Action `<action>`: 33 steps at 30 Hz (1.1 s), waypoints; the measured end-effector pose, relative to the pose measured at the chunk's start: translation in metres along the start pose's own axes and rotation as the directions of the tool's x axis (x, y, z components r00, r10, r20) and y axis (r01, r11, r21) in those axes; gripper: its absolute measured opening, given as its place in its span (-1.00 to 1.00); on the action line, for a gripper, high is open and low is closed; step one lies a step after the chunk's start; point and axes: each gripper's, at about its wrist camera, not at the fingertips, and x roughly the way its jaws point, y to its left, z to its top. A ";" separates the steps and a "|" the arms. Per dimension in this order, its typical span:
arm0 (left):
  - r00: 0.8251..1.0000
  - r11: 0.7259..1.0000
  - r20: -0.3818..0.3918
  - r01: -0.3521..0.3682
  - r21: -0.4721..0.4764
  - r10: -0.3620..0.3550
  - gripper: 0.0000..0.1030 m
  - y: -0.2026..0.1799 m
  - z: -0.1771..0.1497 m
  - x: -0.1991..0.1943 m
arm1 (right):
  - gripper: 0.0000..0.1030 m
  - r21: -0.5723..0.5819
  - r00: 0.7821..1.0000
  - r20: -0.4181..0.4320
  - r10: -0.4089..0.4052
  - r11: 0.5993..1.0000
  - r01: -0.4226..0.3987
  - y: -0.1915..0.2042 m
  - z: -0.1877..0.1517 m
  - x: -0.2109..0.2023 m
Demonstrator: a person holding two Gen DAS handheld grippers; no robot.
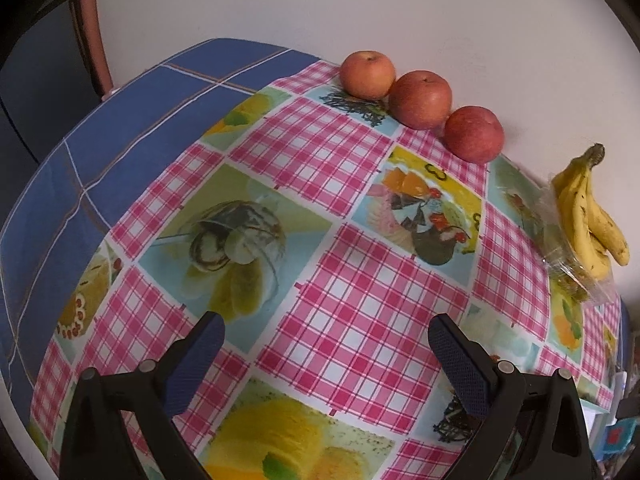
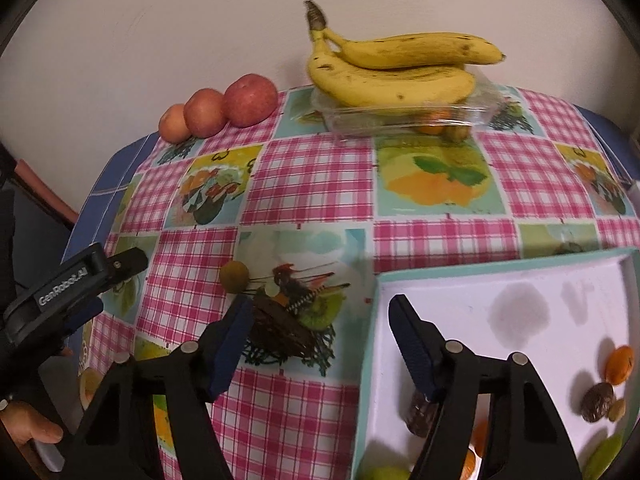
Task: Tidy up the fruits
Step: 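Move both open grippers from the tray to the fruits on the tablecloth, then grasp a dark brown fruit with the right gripper while the left grasps a small yellow fruit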
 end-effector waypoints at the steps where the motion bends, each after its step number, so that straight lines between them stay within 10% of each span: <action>1: 1.000 1.000 0.000 0.000 -0.003 0.000 1.00 0.001 0.000 0.000 | 0.26 -0.011 1.000 -0.004 0.004 1.000 -0.004 0.002 0.000 0.002; 18: 0.999 1.000 -0.036 0.010 0.005 -0.010 1.00 -0.004 -0.005 0.011 | 0.03 -0.074 0.993 -0.098 0.070 0.994 -0.077 0.024 -0.015 0.038; 23: 0.999 1.000 -0.042 0.015 0.005 -0.014 1.00 -0.005 -0.006 0.013 | -0.31 -0.068 0.990 -0.102 0.102 0.992 -0.110 0.029 -0.015 0.040; 33: 0.992 0.991 -0.031 0.127 0.039 -0.126 0.92 -0.023 -0.011 0.007 | -0.34 -0.037 0.990 -0.078 0.117 0.992 -0.121 0.022 -0.010 0.028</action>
